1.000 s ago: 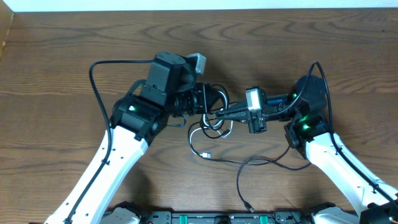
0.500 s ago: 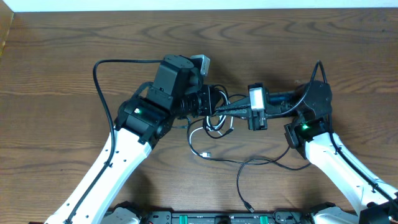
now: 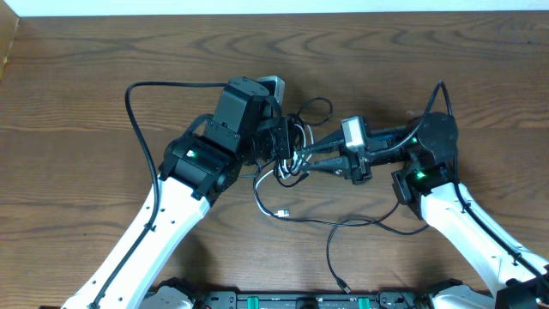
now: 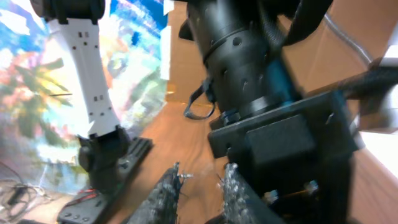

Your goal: Untangle cables

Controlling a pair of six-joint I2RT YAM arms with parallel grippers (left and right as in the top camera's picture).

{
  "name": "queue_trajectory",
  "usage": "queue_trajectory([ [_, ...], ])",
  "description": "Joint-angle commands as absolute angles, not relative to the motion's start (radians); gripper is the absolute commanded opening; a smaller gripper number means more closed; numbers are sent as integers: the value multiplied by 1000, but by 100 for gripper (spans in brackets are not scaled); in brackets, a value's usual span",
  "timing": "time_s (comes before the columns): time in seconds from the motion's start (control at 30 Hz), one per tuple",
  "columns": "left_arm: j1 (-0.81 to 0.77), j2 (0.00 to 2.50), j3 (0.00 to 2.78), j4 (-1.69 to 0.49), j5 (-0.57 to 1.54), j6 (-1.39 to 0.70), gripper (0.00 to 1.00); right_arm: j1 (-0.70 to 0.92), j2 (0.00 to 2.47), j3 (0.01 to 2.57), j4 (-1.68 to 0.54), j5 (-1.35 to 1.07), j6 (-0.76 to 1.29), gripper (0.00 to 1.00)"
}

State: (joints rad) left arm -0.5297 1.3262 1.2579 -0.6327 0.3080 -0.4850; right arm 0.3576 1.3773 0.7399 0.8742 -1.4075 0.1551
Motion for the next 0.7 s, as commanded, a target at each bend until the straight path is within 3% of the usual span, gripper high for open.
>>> queue_trajectory([
  [0.0, -533, 1324, 1279, -619, 294, -442, 8, 361, 1372, 749, 809, -1466, 171, 24],
  [0.4, -532, 1314, 1279, -629, 305, -327, 8, 285, 1373, 749, 677, -1312, 186, 18],
  [0.67, -533, 1283, 1279, -654, 321, -211, 8, 233, 1373, 749, 453, -978, 262, 43],
])
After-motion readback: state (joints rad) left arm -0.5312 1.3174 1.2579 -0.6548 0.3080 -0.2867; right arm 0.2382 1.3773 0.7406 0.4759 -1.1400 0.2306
